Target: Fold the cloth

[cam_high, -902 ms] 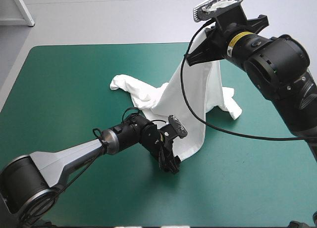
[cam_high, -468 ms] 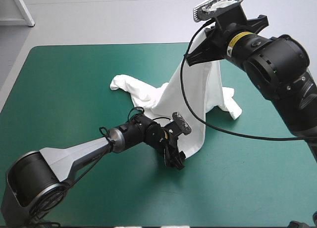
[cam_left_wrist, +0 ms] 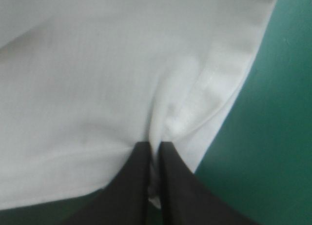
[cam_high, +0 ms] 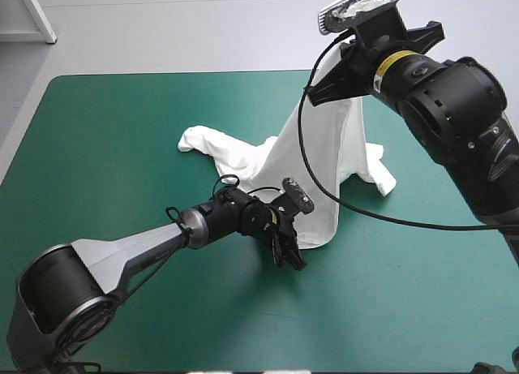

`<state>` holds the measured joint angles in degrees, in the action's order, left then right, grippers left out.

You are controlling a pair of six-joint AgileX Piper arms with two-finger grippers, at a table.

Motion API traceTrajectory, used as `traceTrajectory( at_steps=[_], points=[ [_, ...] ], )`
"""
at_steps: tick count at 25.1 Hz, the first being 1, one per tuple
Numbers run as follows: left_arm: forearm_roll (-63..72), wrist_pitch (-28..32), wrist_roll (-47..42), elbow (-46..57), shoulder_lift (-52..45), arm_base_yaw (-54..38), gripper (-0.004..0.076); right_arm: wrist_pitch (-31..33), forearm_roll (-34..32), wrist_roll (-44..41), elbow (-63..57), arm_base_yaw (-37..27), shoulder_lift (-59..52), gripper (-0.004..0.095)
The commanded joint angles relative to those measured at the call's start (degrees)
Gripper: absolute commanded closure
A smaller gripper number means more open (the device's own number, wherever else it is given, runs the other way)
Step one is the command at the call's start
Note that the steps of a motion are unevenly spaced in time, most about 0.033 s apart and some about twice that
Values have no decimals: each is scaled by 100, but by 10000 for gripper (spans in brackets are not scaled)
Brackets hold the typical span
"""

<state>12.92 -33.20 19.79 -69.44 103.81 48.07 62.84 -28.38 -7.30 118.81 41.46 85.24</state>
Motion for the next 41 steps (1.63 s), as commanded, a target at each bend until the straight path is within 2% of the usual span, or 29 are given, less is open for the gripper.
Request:
traceTrajectory(
  at_steps=[1, 8, 12, 16, 20, 22, 24, 28, 30, 32, 34, 41],
  points=[
    [53, -114, -206, -35, -378, 48, 703, -541, -500, -3, 161, -9, -239, 925],
    [-1634, -374, -1535, -436, -1514, 48, 703, -935, -680, -51, 161, -9, -239, 926],
    [-3235, -941, -2476, -1073, -2278, 48, 703, -1078, -718, -51, 161, -9, -239, 926],
    [-4645, -1693, -2851, -1950, -2748, 48, 704, -1176, -948, -51, 195, -9, -239, 925],
    [-5773, -2138, -2851, -2988, -2919, 48, 705, -1376, -1004, -40, 603, -9, -239, 925],
    [-6519, -2291, -2840, -3869, -2919, 48, 705, -1632, -1017, 25, 1197, -9, -239, 925],
    [-6873, -2116, -2748, -4674, -2919, 48, 705, -1773, -871, 268, 1798, -9, -239, 925],
    [-6965, -1622, -2592, -5660, -2919, 48, 705, -1843, -690, 509, 2442, -9, -239, 925],
    [-6953, -1335, -2353, -6300, -2919, 48, 705, -2095, -245, 953, 2935, -9, -239, 925],
    [-6946, -1298, -2097, -6715, -2919, 48, 705, -2192, 237, 1304, 3326, -9, -239, 925],
    [-6946, -1298, -1825, -7084, -2919, 48, 705, -2228, 447, 1500, 3588, -9, -239, 925],
    [-7002, -1665, -1405, -7219, -2825, 48, 705, -2427, 447, 1488, 3527, -9, -69, 926]
  ],
)
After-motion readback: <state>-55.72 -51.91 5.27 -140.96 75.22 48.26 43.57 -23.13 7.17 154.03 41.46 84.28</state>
